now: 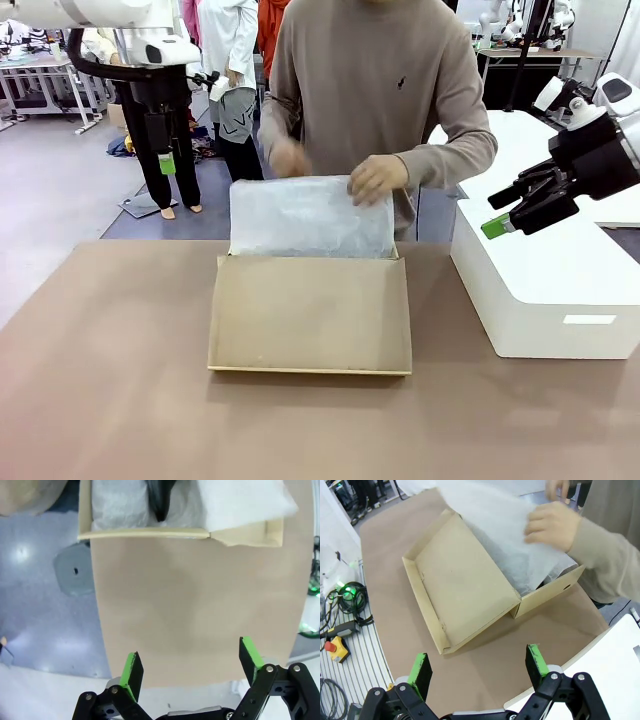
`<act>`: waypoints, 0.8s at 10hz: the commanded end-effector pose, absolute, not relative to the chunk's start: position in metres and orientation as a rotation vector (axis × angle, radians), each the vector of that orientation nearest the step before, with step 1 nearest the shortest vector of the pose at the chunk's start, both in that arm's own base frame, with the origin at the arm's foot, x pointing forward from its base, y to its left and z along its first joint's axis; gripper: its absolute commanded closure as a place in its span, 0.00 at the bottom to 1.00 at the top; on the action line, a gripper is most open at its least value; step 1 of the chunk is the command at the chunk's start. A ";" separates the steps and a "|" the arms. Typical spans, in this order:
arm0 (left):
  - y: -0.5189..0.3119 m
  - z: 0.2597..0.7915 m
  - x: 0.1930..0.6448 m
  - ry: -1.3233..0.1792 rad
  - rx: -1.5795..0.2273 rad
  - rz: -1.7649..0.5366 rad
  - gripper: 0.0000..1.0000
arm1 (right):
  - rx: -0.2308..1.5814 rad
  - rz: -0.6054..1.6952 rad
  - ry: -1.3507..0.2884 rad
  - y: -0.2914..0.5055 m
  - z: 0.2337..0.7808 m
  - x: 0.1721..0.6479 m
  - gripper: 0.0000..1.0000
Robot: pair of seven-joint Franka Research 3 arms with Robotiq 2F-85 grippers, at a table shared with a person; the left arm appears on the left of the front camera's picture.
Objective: Pack the shoes into the box.
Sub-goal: Close the Shoes Box.
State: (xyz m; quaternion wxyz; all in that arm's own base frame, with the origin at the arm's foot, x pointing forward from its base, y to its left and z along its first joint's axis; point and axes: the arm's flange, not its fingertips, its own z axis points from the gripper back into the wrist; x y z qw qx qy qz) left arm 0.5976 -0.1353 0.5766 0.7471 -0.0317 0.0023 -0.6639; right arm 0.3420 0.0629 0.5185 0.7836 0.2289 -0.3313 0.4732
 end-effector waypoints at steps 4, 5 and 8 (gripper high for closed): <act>-0.084 0.557 0.600 -0.097 -0.186 -1.588 0.00 | 0.519 1.039 -0.746 0.064 0.516 0.346 0.00; -0.080 0.552 0.602 -0.107 -0.180 -1.569 0.00 | 0.519 1.039 -0.746 0.064 0.516 0.346 0.00; -0.072 0.547 0.603 -0.137 -0.207 -1.535 0.37 | 0.519 1.039 -0.746 0.064 0.516 0.346 0.00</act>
